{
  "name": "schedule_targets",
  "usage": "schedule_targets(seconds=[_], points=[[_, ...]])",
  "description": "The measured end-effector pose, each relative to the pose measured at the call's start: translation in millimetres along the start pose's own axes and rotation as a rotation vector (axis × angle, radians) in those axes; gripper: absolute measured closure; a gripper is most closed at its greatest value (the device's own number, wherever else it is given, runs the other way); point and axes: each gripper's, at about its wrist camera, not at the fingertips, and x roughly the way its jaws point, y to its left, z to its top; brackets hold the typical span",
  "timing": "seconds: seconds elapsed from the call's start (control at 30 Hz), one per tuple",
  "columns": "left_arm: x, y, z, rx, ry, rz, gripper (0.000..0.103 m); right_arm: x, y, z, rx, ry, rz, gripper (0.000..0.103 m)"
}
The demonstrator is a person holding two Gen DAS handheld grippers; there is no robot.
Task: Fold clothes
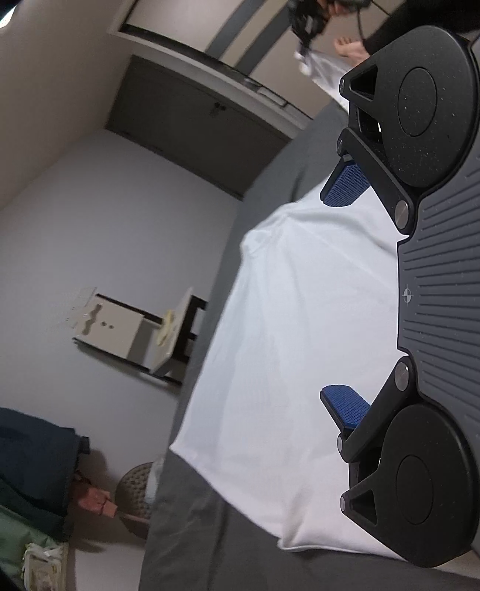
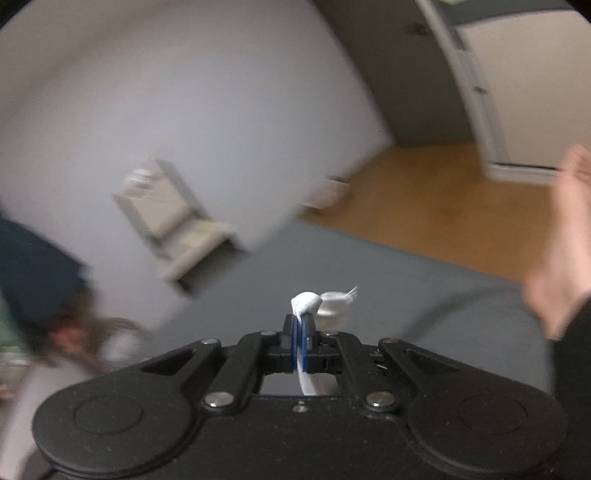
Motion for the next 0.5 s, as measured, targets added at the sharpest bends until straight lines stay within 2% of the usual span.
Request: schedule_targets(seconds=[0.17,0.23,0.33,0.5], points=[[-8,3,11,-0.021,-0.066,-0.022,0.0,-29,136,10,-0.054,0.04,0.273,0.1],[-12,5,17,-0.031,-0.089,-0.036,0.0,-30,189,7,-0.093,0.055,0.354,0.1],[-19,10,24,-0.049,-0.119,-0.047,0.0,2,246,-22,-0.146,0.107,0.359,0.1],[-31,28,35,-0.136,-0.196,-0.049,0.0,56,342,-70,-0.235,0.193,0.367,0.1]])
